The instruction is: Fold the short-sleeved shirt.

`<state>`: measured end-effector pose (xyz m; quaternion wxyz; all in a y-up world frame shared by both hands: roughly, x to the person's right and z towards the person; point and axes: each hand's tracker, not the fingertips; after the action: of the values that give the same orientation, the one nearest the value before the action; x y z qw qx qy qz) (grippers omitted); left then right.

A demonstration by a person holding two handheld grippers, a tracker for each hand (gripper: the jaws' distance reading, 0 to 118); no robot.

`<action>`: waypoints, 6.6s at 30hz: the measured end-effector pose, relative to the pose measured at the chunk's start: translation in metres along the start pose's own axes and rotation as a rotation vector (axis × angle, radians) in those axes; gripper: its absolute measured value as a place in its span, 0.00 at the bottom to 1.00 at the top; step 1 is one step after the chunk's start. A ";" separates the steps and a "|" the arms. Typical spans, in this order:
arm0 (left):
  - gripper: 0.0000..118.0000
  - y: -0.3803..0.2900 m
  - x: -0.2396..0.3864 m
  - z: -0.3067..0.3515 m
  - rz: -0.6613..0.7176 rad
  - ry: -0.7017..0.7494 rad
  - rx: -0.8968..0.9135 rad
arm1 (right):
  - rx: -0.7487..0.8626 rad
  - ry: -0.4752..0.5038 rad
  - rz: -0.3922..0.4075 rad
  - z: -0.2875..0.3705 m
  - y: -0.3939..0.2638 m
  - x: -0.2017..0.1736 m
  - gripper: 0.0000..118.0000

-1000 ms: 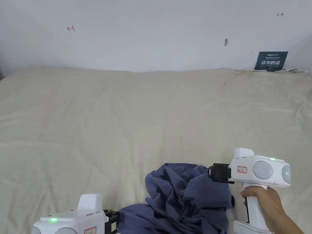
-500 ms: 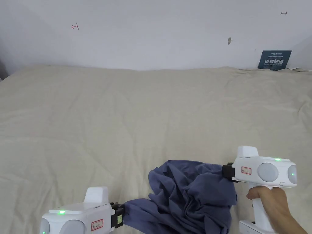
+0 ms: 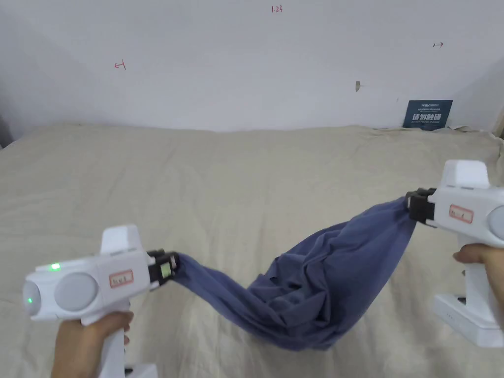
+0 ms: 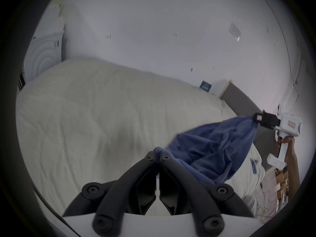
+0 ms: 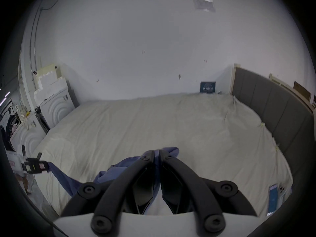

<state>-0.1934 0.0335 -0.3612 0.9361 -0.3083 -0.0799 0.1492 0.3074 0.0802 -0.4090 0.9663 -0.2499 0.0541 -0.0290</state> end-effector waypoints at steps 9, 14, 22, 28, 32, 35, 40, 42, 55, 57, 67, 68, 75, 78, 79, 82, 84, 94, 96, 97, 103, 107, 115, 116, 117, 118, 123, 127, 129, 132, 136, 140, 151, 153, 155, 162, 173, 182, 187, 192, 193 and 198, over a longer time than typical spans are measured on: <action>0.00 0.132 -0.007 0.017 -0.008 0.081 0.161 | 0.111 -0.097 0.003 0.005 0.089 0.026 0.03; 0.00 0.199 -0.003 0.011 -0.002 0.114 0.212 | 0.142 -0.112 -0.037 -0.012 0.135 0.037 0.03; 0.00 0.265 0.008 -0.002 -0.058 0.175 0.281 | 0.217 -0.131 -0.058 -0.038 0.180 0.030 0.03; 0.00 0.257 -0.008 -0.012 -0.054 0.201 0.285 | 0.199 -0.121 -0.045 -0.055 0.171 0.026 0.03; 0.00 0.230 -0.020 -0.022 -0.053 0.203 0.240 | 0.143 -0.112 -0.035 -0.069 0.144 0.026 0.03; 0.00 0.200 -0.029 -0.032 -0.045 0.208 0.190 | 0.095 -0.105 -0.036 -0.075 0.111 0.024 0.03; 0.00 0.141 -0.049 -0.049 -0.019 0.221 0.097 | 0.000 -0.101 -0.057 -0.087 0.048 0.026 0.03; 0.00 0.116 -0.056 -0.051 -0.010 0.224 0.060 | -0.043 -0.094 -0.076 -0.087 0.022 0.028 0.03; 0.00 -0.062 -0.100 -0.021 0.025 0.219 -0.152 | -0.182 -0.065 -0.105 -0.020 -0.139 0.034 0.03; 0.00 -0.085 -0.103 -0.011 0.028 0.218 -0.170 | -0.200 -0.061 -0.127 -0.004 -0.159 0.032 0.03; 0.00 -0.148 -0.108 0.049 -0.006 0.231 -0.252 | -0.258 -0.056 -0.151 0.058 -0.216 0.025 0.03; 0.00 -0.150 -0.108 0.054 -0.005 0.229 -0.255 | -0.260 -0.057 -0.153 0.063 -0.219 0.025 0.03; 0.00 -0.168 -0.111 0.082 0.019 0.245 -0.279 | -0.297 -0.062 -0.166 0.096 -0.239 0.025 0.03; 0.00 -0.176 -0.113 0.070 0.016 0.267 -0.302 | -0.342 -0.086 -0.177 0.088 -0.251 0.026 0.03; 0.00 -0.178 -0.113 0.065 0.022 0.275 -0.309 | -0.364 -0.096 -0.190 0.084 -0.255 0.026 0.03; 0.00 -0.184 -0.115 0.050 0.025 0.301 -0.342 | -0.417 -0.125 -0.190 0.069 -0.264 0.023 0.03; 0.00 -0.188 -0.116 0.042 0.026 0.316 -0.357 | -0.455 -0.140 -0.196 0.062 -0.269 0.023 0.03; 0.19 -0.182 -0.107 0.037 0.061 0.330 -0.392 | -0.485 -0.158 -0.202 0.061 -0.261 0.012 0.06; 0.57 -0.176 -0.102 0.038 0.082 0.310 -0.390 | -0.461 -0.163 -0.178 0.066 -0.252 0.008 0.21; 0.73 -0.173 -0.098 0.039 0.084 0.309 -0.384 | -0.441 -0.164 -0.169 0.071 -0.246 0.003 0.34; 0.98 -0.138 -0.062 0.045 -0.017 0.300 -0.249 | -0.255 -0.172 -0.101 0.093 -0.202 -0.009 0.78; 0.98 -0.109 -0.037 0.051 -0.071 0.268 -0.127 | -0.119 -0.165 -0.090 0.108 -0.170 -0.013 0.78; 0.97 -0.068 0.009 0.057 -0.123 0.233 0.159 | 0.135 -0.224 0.005 0.132 -0.128 -0.032 0.78; 0.96 -0.066 0.012 0.057 -0.128 0.225 0.193 | 0.159 -0.223 0.013 0.134 -0.126 -0.034 0.78; 0.93 -0.065 0.016 0.057 -0.136 0.214 0.222 | 0.178 -0.228 0.024 0.136 -0.124 -0.037 0.78; 0.89 -0.063 0.020 0.058 -0.138 0.205 0.260 | 0.200 -0.236 0.032 0.138 -0.122 -0.040 0.78; 0.68 -0.065 0.034 0.061 -0.166 0.149 0.386 | 0.277 -0.244 0.065 0.147 -0.122 -0.052 0.73; 0.26 -0.073 0.044 0.062 -0.224 0.131 0.436 | 0.325 -0.257 0.088 0.150 -0.125 -0.057 0.31; 0.05 -0.076 0.047 0.062 -0.235 0.129 0.444 | 0.343 -0.244 0.088 0.151 -0.128 -0.057 0.14; 0.00 -0.079 0.052 0.062 -0.254 0.117 0.427 | 0.371 -0.247 0.091 0.153 -0.132 -0.058 0.00; 0.00 -0.083 0.055 0.059 -0.300 0.131 0.413 | 0.382 -0.260 0.095 0.152 -0.132 -0.058 0.00; 0.00 -0.076 0.052 0.051 -0.288 0.123 0.388 | 0.377 -0.256 0.079 0.148 -0.130 -0.054 0.00; 0.00 -0.009 0.033 -0.040 -0.254 0.070 0.167 | 0.350 -0.269 0.091 0.118 -0.116 -0.047 0.00; 0.00 0.007 0.025 -0.069 -0.256 0.056 0.110 | 0.343 -0.273 0.088 0.110 -0.113 -0.043 0.00; 0.00 0.018 0.020 -0.098 -0.276 0.070 0.046 | 0.335 -0.275 0.081 0.102 -0.110 -0.039 0.00; 0.00 0.036 -0.003 -0.195 -0.222 0.101 -0.187 | 0.297 -0.294 0.070 0.069 -0.107 -0.027 0.00; 0.75 0.028 -0.018 -0.293 -0.228 0.181 -0.450 | 0.225 -0.320 0.056 0.042 -0.119 -0.014 0.00; 0.65 0.007 -0.017 -0.312 -0.255 0.218 -0.519 | 0.182 -0.336 0.061 0.040 -0.128 -0.010 0.00; 0.31 0.010 -0.007 -0.303 -0.300 0.188 -0.534 | 0.177 -0.335 0.054 0.041 -0.128 -0.006 0.00; 0.02 0.007 0.002 -0.281 -0.307 0.149 -0.501 | 0.158 -0.312 0.020 0.028 -0.121 0.001 0.00; 0.01 0.009 0.003 -0.272 -0.284 0.134 -0.478 | 0.146 -0.300 0.014 0.023 -0.120 0.005 0.00; 0.01 0.018 0.007 -0.215 -0.256 0.052 -0.349 | -0.054 -0.191 -0.076 -0.030 -0.107 0.026 0.01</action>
<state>-0.1395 -0.0692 -0.5427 0.8817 -0.4566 -0.1189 0.0051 0.3270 -0.0299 -0.3851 0.9582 -0.2793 -0.0472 -0.0399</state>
